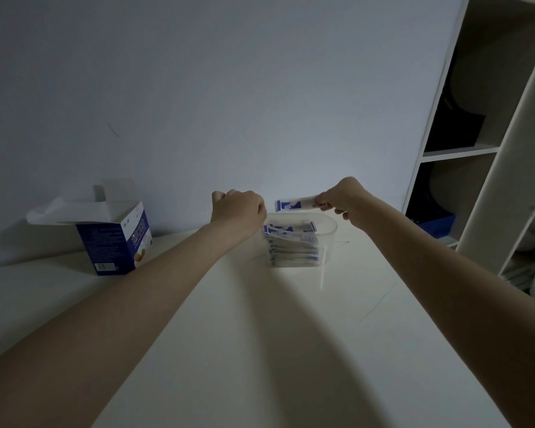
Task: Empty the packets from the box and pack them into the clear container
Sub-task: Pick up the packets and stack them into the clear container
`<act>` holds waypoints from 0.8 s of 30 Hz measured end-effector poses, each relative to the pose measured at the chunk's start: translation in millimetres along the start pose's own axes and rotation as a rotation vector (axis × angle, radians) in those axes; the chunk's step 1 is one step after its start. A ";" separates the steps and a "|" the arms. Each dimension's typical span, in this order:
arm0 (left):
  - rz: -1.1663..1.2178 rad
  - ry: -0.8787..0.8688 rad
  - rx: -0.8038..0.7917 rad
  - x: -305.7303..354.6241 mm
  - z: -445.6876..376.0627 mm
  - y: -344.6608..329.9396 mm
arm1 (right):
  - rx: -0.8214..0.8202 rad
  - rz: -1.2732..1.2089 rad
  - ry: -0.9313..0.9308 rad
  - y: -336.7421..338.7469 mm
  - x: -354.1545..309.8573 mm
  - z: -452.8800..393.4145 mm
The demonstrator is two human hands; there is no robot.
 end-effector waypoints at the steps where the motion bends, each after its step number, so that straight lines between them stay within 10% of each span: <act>1: -0.012 -0.001 -0.013 0.4 0.8 -0.5 | 0.010 -0.006 -0.005 -1.1 -1.0 -0.1; 14: -0.020 0.009 -0.074 6.4 1.4 -3.8 | 0.260 0.622 0.224 -19.1 -23.1 19.3; 24: 0.083 0.153 -0.213 2.7 2.1 -10.7 | -0.125 0.613 0.162 -28.0 -12.2 14.7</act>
Point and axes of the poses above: each hand's wrist, its own z-axis away from the middle knuckle, its own y-axis out of the back of the hand, x = y × z, the point moved 6 cm from there along -z, towards the middle knuckle, and after that the axes turned 13 degrees about z, right-handed, at the moved point
